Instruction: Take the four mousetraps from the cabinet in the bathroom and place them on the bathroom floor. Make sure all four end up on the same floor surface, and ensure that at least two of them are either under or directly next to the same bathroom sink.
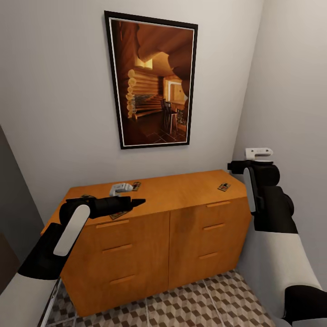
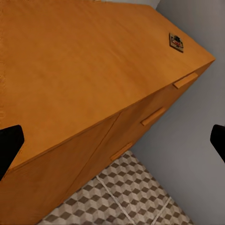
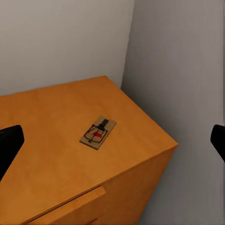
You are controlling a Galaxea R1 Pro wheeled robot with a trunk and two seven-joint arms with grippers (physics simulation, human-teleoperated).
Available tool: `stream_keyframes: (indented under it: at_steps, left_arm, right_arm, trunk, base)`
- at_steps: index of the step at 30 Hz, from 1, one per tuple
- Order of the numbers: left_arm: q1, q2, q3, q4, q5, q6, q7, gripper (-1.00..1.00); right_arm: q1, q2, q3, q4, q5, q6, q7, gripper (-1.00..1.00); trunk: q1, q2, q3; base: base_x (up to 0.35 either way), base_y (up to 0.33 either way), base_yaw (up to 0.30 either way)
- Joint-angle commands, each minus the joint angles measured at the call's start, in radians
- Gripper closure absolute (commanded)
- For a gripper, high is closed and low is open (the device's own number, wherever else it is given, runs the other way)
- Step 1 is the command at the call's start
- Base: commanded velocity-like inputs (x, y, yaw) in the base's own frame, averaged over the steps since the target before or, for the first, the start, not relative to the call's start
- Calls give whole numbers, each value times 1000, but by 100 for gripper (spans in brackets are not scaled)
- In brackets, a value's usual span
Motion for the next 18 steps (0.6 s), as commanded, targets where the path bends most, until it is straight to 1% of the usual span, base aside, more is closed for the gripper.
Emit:
stream_keyframes:
  at_steps: [1, 4, 8, 12, 18]
  left_arm:
    - [-1, 1, -1, 1, -5, -6, -4, -100]
    - [0, 1, -1, 2, -5, -37, -3, -100]
    - [0, 2, -1, 1, -4, -62, -3, -100]
    - [1, 4, 1, 1, -3, -76, -4, -100]
    - [1, 5, 2, 1, -4, -85, -4, -100]
  right_arm:
    - [-1, 2, 0, -2, 8, 5, 2, -100]
    - [-1, 6, 1, -9, 13, 5, -2, -100]
    - [-1, 8, 1, -25, 14, 5, -5, -100]
    - [-1, 9, 1, -40, 15, 5, -6, -100]
    - [-1, 12, 5, -47, 14, 5, -7, -100]
  trunk:
    - [0, -1, -1]
    - [0, -1, -1]
    - [0, -1, -1]
    - [0, -1, -1]
    - [0, -1, -1]
  base:
    - [0, 0, 0]
    - [18, 0, 0]
    - [116, 0, 0]
    - [231, 0, 0]
    - [291, 0, 0]
